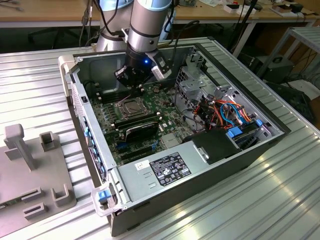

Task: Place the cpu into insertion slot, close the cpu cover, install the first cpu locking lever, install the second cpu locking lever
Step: 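Install the first cpu locking lever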

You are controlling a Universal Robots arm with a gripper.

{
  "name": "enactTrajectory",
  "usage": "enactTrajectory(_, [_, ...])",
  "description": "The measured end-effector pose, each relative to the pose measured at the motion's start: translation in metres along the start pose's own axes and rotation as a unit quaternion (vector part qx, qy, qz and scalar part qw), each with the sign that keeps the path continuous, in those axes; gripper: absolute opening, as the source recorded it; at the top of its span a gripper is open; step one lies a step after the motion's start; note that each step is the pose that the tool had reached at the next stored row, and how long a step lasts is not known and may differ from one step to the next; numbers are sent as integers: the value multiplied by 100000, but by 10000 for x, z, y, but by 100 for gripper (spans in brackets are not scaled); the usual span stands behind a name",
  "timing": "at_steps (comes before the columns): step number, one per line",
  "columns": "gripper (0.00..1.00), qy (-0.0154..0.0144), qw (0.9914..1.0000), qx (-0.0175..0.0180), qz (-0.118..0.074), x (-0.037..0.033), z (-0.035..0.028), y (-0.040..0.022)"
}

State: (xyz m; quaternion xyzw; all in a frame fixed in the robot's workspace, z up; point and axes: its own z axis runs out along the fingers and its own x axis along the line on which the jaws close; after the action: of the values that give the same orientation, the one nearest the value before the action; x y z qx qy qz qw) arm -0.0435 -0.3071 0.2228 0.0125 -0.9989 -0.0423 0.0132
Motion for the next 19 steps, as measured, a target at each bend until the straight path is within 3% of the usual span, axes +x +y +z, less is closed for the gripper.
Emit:
enactTrajectory(4, [11, 3, 100000, 3, -21, -51, 69, -7])
enactTrajectory(10, [11, 8, 100000, 7, -18, -52, 132, -13])
enactTrajectory(19, [11, 5, 100000, 3, -18, -59, 142, -14])
